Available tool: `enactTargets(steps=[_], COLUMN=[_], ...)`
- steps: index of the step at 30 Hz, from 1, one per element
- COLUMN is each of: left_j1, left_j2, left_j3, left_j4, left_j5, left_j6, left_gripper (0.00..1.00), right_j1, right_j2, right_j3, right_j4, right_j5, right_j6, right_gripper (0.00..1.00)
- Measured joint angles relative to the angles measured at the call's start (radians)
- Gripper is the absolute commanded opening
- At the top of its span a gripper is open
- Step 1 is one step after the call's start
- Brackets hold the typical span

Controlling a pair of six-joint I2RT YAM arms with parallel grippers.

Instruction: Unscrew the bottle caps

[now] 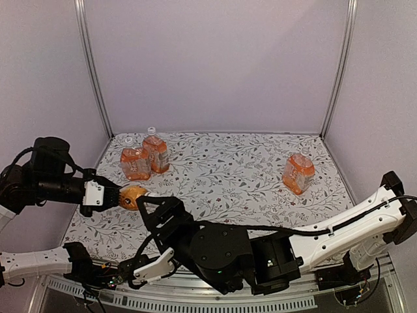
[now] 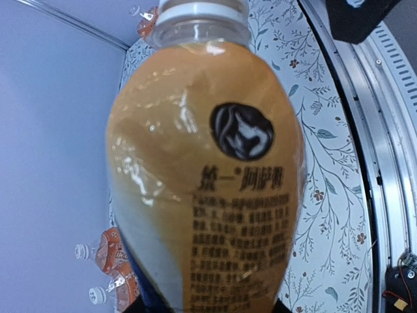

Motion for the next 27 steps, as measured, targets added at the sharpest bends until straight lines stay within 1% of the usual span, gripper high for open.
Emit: enactTargets(steps=[2,5,7,9,10,11,14,17,21,24,27], left_j1=[0.000,0.000,0.000,0.000,0.000,0.000,0.000,0.000,-0.003,-0.005,-0.005], left_j2=[-0.004,-0.018,-0.023,-0.027,-0.029,-0.035,-0.063,-0.102,-0.151,-0.180,-0.215], left_j3=[-0.006,-0.039,-0.070,-0.108,-0.127,-0.149,-0.221,-0.309,-0.406,-0.458,-0.506], left_j4=[0.044,0.132,0.190,0.250,0.277,0.315,0.425,0.523,0.609,0.652,0.686], left_j5=[-0.028,-0.087,-0.132,-0.185,-0.210,-0.238,-0.305,-0.353,-0.371,-0.370,-0.370], left_j6=[-0.024,-0.049,-0.058,-0.067,-0.076,-0.090,-0.137,-0.171,-0.207,-0.238,-0.269], left_gripper=[0.31,0.30,0.30,0.30,0.30,0.30,0.30,0.30,0.30,0.30,0.30], right_j1=[-0.017,-0.072,-0.132,-0.183,-0.240,-0.290,-0.418,-0.497,-0.510,-0.513,-0.518], right_j2=[-0.003,-0.016,-0.054,-0.088,-0.118,-0.137,-0.156,-0.134,-0.067,-0.024,0.021], right_j3=[0.050,0.171,0.227,0.251,0.257,0.260,0.266,0.274,0.321,0.349,0.391], right_j4=[-0.071,-0.262,-0.376,-0.449,-0.473,-0.494,-0.534,-0.580,-0.636,-0.659,-0.688], right_j5=[0.007,-0.047,-0.140,-0.238,-0.290,-0.361,-0.520,-0.625,-0.719,-0.779,-0.817], right_j6=[0.127,0.426,0.676,0.906,1.009,1.149,1.497,1.753,1.963,2.055,2.106], right_gripper=[0.99,0.99,0.99,0.99,0.99,0.99,0.99,0.99,0.94,0.87,0.82])
